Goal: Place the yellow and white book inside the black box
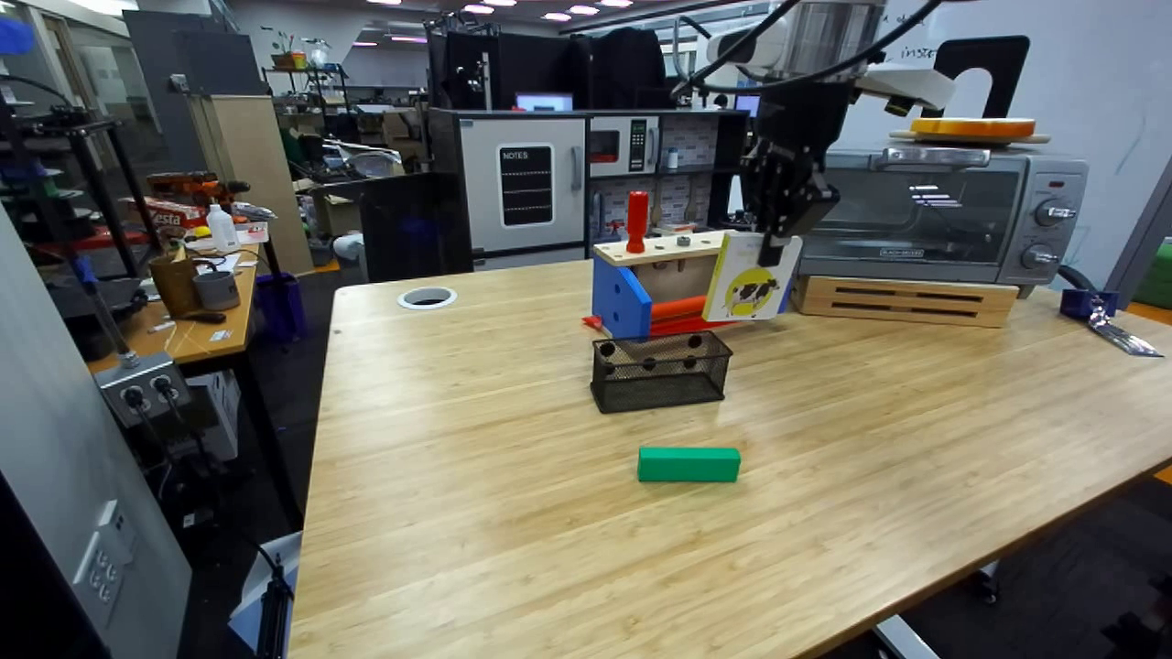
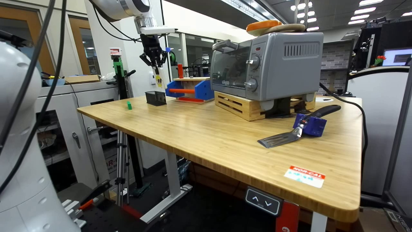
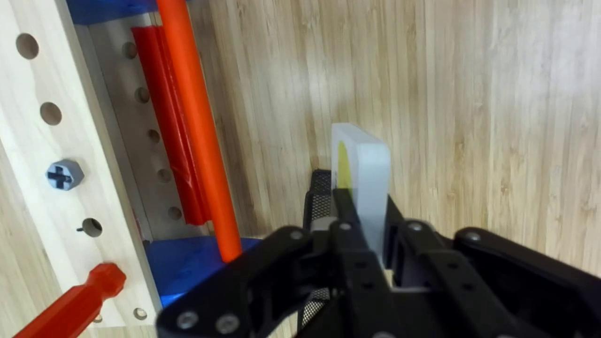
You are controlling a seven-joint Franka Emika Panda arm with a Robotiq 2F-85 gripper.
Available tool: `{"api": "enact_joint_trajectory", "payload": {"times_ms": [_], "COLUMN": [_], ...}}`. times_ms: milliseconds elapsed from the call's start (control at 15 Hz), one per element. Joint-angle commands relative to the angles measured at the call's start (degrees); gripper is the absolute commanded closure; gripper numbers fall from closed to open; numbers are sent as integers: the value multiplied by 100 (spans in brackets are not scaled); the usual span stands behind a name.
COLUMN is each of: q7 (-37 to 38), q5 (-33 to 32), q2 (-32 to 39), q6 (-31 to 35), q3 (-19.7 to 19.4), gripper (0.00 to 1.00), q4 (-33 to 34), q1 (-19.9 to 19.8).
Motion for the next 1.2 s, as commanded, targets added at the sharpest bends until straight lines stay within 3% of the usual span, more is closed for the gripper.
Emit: {"api": "enact_joint_trajectory", "payload": {"times_ms": [0, 600, 1133], "q7": [-122, -82, 453], "q5": [-81, -225, -852], "q2": [57, 523, 945], "q6": [0, -232, -498], "q3": [95, 616, 417], "gripper": [96, 96, 96], "q4": [69, 492, 1315], "q1": [96, 685, 714]}}
